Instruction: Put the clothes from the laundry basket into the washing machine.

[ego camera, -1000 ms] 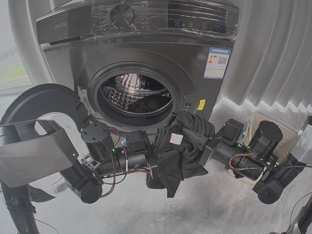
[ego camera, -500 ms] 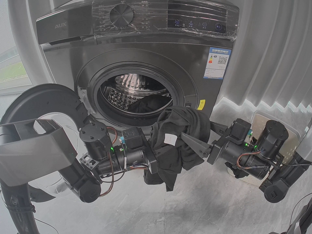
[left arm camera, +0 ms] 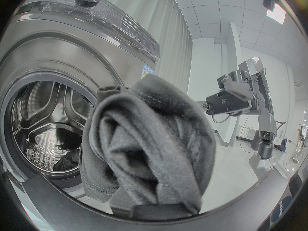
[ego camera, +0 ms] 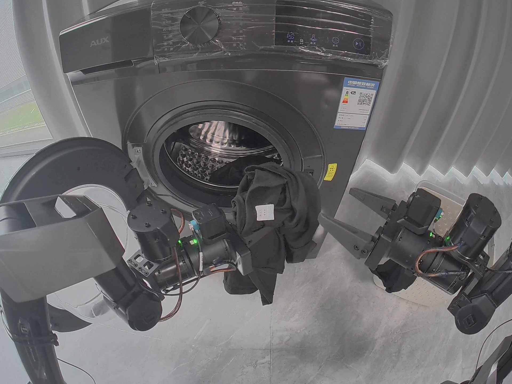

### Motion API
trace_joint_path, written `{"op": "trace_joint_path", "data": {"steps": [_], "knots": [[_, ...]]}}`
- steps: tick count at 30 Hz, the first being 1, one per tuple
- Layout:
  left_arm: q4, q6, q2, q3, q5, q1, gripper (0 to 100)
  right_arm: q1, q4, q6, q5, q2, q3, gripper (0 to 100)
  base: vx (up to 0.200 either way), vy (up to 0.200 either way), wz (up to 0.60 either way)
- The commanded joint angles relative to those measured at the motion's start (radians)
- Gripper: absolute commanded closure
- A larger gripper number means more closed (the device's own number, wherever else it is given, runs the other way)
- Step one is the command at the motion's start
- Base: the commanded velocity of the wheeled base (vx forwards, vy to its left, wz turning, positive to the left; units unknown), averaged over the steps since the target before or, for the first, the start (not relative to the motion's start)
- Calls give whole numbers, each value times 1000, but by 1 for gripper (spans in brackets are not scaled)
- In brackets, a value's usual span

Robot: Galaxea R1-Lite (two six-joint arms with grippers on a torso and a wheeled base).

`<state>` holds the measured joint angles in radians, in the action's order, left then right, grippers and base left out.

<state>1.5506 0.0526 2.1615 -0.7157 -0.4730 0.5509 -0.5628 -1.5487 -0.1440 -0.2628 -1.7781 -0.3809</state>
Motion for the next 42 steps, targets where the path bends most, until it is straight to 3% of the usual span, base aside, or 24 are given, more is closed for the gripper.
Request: {"op": "trace_joint_path", "data": {"steps": [1,5,19,23,42], "knots": [[0,-3,0,6,2,21,100,-19,-1,1,5,19,-33,0,0,0,0],[0,-10,3,4,2,46,100,-48,-2,-2,11,-26,-82,0,0,0,0],[0,-8,60,-10,-12,109,100,-112,-4,64,10,-205,-153,0,0,0,0],[0,-2,66,-14,-12,110,100,-112,-2,95,33,-277,-194,0,0,0,0],[0,1,44,-13,-10,106,100,-20,-1,93,48,-302,-199,0,0,0,0]]}}
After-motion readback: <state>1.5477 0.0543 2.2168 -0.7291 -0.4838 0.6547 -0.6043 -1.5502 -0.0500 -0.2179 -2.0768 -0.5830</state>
